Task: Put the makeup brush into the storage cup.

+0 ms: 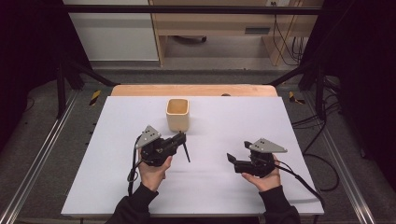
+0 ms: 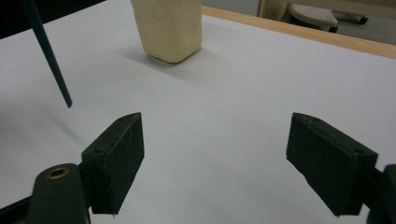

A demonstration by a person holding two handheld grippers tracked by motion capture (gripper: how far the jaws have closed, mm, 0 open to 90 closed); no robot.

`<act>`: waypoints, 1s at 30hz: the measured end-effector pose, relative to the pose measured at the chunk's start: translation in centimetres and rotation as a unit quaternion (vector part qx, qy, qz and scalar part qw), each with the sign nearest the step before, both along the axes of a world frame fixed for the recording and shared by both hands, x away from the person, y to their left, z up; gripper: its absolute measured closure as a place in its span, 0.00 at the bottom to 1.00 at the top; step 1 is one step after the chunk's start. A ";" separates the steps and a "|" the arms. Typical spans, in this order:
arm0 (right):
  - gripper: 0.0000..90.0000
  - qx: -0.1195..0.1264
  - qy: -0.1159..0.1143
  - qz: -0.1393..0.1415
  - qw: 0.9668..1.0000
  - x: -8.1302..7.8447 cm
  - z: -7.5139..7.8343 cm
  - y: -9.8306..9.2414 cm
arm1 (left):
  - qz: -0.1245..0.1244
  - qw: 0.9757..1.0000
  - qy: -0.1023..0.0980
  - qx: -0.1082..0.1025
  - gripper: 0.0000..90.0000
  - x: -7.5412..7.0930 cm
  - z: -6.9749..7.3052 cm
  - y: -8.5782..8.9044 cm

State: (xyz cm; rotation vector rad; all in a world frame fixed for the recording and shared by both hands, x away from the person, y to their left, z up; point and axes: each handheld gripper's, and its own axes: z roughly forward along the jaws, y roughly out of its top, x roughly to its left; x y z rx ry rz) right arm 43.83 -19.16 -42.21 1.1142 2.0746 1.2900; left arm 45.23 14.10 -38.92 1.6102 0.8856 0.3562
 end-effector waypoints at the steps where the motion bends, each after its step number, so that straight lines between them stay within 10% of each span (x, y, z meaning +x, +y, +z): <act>1: 0.20 0.000 0.001 -0.003 1.000 0.0 0.0 -0.2 | -0.001 1.000 0.000 0.003 0.93 0.0 0.1 0.1; 30: 0.12 -0.011 0.019 -0.044 0.999 0.0 -0.2 -2.6 | 0.024 0.998 -0.020 0.056 0.93 2.6 4.3 3.4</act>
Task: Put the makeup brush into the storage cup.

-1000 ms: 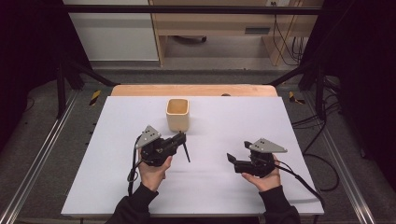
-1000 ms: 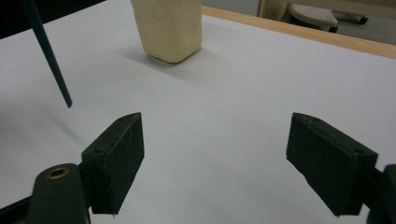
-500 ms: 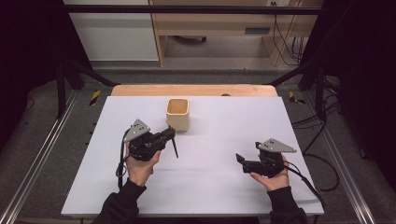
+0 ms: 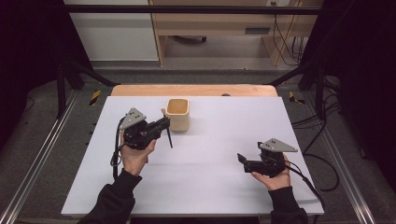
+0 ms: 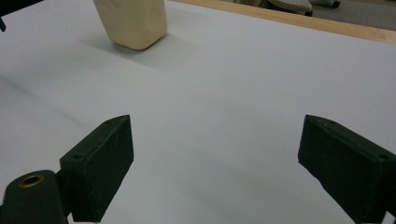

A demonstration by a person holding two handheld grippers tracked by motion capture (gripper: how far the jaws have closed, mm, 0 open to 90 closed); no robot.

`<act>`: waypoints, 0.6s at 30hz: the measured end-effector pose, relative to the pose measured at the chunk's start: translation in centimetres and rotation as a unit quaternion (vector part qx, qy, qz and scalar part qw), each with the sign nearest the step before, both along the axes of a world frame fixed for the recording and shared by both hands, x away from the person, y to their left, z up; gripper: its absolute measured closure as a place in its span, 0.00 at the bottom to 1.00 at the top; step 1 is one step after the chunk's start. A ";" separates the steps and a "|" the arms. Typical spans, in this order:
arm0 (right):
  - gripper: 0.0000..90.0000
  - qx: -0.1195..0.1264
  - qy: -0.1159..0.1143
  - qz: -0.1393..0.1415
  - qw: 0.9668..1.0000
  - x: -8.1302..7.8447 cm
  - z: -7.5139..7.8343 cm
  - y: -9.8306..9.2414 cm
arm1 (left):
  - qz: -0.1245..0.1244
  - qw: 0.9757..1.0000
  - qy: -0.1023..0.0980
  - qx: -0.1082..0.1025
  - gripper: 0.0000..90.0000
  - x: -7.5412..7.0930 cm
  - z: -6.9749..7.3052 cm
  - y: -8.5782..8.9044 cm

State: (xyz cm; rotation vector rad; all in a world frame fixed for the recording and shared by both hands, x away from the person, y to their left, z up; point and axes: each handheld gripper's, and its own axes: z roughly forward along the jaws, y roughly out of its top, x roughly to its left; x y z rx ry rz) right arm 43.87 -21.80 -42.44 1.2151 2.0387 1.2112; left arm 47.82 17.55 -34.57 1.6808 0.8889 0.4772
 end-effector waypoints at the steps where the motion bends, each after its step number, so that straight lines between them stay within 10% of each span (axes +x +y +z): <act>1: 0.12 -0.001 -0.001 -0.001 1.000 0.0 0.0 0.0 | -0.001 1.000 0.000 0.001 0.93 0.1 0.1 0.0; 18: 0.09 -0.003 0.006 -0.007 1.000 0.3 -0.2 0.2 | 0.010 1.000 -0.011 0.014 0.93 2.3 2.0 -0.4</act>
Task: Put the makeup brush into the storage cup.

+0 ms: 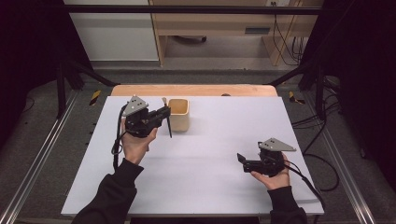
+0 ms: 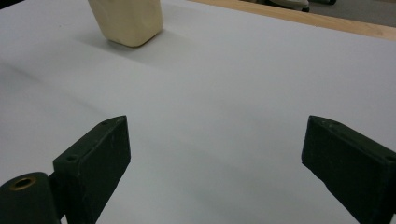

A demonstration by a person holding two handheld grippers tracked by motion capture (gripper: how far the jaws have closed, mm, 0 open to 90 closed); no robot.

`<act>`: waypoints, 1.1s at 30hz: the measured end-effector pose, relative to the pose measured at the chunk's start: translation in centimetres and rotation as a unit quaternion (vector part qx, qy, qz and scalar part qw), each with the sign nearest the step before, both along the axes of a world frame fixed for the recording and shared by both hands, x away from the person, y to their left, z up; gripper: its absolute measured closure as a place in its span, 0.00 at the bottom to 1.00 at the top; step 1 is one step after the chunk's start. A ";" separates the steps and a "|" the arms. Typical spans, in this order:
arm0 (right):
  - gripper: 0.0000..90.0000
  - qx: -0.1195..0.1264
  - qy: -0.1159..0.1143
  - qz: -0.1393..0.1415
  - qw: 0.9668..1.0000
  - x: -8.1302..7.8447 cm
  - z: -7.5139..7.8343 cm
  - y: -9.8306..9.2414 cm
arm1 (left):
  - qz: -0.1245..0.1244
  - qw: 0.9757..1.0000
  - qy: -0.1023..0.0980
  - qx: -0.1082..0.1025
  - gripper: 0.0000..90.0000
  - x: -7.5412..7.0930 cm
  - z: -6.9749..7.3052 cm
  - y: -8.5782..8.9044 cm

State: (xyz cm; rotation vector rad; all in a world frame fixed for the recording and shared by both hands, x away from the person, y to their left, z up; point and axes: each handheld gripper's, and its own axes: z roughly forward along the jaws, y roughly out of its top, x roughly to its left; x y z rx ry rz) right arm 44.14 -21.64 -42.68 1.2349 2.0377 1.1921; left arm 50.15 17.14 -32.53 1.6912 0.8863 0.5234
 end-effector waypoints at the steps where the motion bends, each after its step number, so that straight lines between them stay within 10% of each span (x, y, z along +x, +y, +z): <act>1: 0.09 -0.002 0.000 -0.001 1.000 0.0 0.0 0.0 | 0.000 1.000 0.000 -0.001 0.93 0.1 0.1 0.0; 33: 0.08 -0.010 0.006 -0.001 1.000 0.3 -0.4 0.2 | 0.024 1.000 -0.013 0.001 0.93 4.7 2.6 -0.2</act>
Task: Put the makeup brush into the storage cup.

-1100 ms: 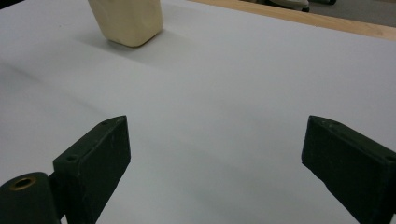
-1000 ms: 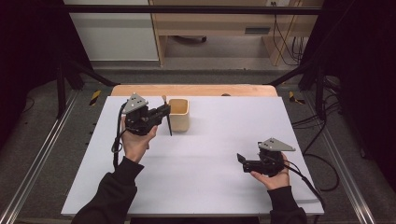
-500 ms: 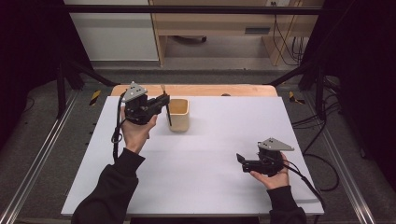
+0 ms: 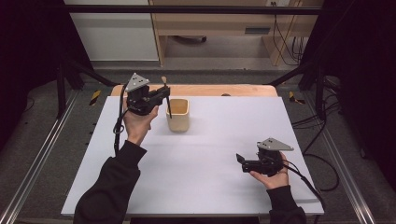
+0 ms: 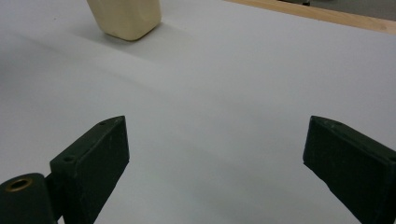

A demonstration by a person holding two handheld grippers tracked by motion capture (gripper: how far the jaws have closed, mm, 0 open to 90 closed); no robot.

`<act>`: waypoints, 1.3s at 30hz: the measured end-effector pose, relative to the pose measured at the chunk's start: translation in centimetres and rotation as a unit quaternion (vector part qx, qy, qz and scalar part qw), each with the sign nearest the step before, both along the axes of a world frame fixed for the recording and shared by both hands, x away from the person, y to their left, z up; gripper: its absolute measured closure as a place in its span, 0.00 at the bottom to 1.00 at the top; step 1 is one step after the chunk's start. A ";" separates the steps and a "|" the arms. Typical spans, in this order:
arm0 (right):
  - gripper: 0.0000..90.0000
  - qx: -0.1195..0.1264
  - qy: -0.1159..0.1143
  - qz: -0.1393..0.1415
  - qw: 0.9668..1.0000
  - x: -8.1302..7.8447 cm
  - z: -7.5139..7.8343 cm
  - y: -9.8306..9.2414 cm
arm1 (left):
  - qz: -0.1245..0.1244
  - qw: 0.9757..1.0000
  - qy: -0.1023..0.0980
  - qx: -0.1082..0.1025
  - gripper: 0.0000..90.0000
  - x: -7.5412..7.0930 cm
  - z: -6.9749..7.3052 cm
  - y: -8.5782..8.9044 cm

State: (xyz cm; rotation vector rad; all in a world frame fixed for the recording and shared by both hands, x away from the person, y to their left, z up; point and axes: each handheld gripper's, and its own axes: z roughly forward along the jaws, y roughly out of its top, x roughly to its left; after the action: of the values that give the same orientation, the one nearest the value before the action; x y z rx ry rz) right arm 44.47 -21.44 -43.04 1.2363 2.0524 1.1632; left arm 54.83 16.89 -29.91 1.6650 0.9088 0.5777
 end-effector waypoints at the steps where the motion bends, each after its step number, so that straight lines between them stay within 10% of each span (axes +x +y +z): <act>1: 0.08 0.001 0.000 0.000 1.000 0.0 0.0 0.0 | 0.003 1.000 -0.001 0.000 0.93 0.4 0.0 0.0; 39: 0.08 -0.003 -0.006 0.004 1.000 0.1 -0.1 0.0 | 0.035 0.999 0.006 0.018 0.93 5.3 -3.2 -0.2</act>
State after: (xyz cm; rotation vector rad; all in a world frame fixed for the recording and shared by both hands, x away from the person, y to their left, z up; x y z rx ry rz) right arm 44.56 -21.41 -43.11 1.2164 2.0522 1.1636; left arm 60.12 16.67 -33.13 1.6763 0.9734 0.6363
